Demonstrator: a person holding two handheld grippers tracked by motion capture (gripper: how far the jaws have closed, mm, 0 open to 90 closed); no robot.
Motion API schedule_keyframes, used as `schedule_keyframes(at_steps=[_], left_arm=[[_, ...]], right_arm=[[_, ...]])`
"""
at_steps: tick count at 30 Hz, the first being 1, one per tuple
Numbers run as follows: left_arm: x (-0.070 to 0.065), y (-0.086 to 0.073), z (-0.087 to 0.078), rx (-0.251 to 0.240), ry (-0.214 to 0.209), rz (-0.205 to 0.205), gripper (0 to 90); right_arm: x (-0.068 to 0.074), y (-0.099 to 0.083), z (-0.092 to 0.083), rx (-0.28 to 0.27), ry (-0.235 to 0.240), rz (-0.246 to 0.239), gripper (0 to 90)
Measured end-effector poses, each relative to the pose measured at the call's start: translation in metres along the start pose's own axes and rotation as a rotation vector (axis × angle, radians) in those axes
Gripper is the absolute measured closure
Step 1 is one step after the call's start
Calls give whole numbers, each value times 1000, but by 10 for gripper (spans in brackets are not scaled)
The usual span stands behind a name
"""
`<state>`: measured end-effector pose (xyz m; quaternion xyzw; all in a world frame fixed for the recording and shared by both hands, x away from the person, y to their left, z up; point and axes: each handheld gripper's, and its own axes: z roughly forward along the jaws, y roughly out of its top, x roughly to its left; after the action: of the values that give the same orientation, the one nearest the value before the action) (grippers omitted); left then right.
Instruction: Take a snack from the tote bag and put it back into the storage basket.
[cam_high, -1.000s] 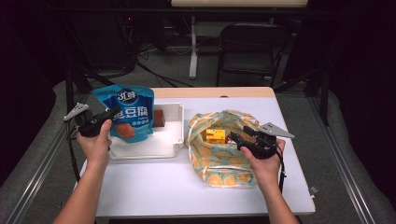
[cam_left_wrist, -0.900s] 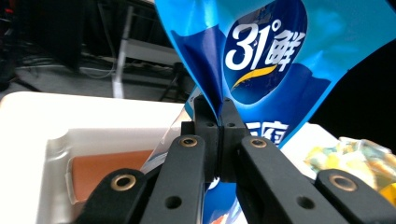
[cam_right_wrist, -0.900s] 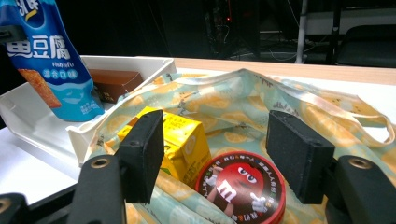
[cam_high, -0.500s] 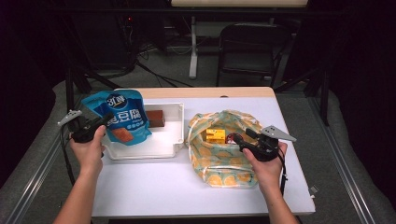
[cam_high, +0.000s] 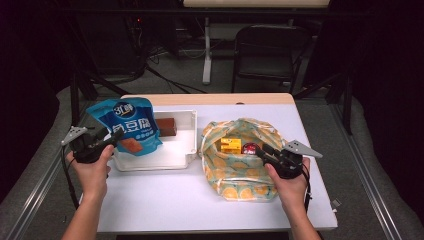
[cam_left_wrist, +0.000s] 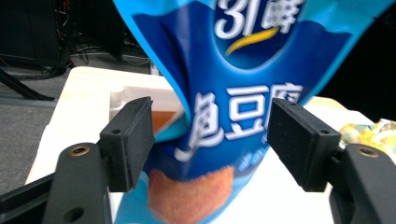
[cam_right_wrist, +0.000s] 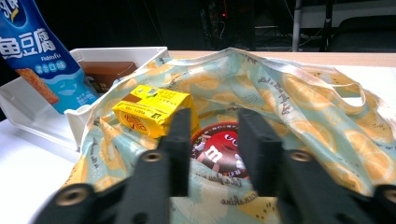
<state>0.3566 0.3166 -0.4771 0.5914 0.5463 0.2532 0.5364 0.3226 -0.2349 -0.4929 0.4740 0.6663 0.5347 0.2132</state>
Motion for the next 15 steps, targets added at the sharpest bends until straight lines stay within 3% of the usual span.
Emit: schedule_keyframes(at_steps=[7, 9, 15], left_arm=[[-14, -4, -17, -13, 28, 36, 286], [-19, -7, -21, -16, 45, 48, 284], [-32, -19, -25, -13, 41, 46, 285]], right_arm=[[3, -2, 2, 5, -7, -27, 900], [3, -2, 4, 8, -6, -26, 900], [5, -6, 14, 27, -14, -30, 900]])
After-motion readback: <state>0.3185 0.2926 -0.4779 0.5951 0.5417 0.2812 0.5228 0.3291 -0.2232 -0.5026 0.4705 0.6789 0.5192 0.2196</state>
